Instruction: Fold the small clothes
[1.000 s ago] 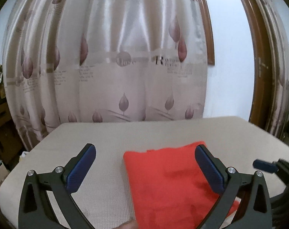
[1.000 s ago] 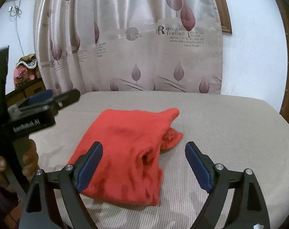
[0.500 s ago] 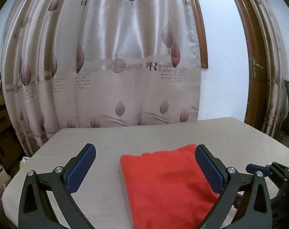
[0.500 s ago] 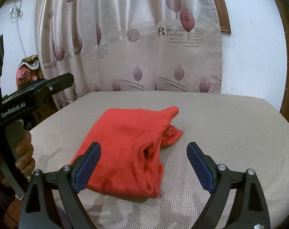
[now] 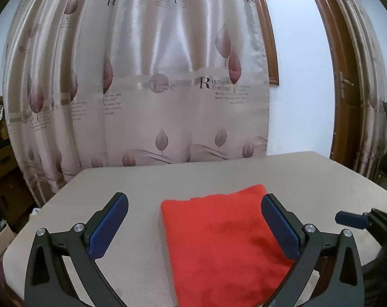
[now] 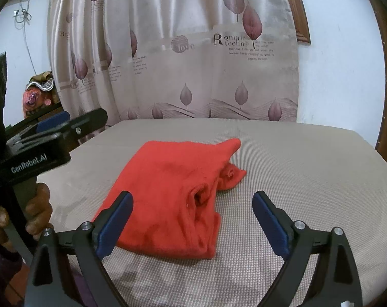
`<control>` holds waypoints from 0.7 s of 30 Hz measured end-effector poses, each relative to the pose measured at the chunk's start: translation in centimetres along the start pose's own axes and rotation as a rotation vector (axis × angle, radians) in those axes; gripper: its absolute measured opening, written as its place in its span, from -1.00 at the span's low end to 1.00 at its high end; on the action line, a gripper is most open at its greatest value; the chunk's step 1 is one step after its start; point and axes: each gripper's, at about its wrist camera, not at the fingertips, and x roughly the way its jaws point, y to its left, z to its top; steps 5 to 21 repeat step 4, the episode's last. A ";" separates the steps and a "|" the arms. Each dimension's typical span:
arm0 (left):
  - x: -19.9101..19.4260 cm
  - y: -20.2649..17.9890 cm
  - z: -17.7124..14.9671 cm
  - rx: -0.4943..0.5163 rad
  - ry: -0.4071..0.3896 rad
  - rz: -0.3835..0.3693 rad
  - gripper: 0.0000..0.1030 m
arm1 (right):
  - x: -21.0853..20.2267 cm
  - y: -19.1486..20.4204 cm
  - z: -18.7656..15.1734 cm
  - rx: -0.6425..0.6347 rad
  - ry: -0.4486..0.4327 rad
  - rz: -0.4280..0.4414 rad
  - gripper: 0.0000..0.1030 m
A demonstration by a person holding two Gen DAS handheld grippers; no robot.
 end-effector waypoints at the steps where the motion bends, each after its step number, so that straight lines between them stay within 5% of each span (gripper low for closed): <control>1: 0.0 0.0 0.0 0.000 0.002 -0.002 1.00 | 0.0 0.0 0.0 0.000 -0.003 -0.002 0.84; 21: -0.2 -0.1 -0.2 -0.010 0.018 -0.013 1.00 | -0.1 -0.2 0.0 0.004 -0.007 -0.006 0.86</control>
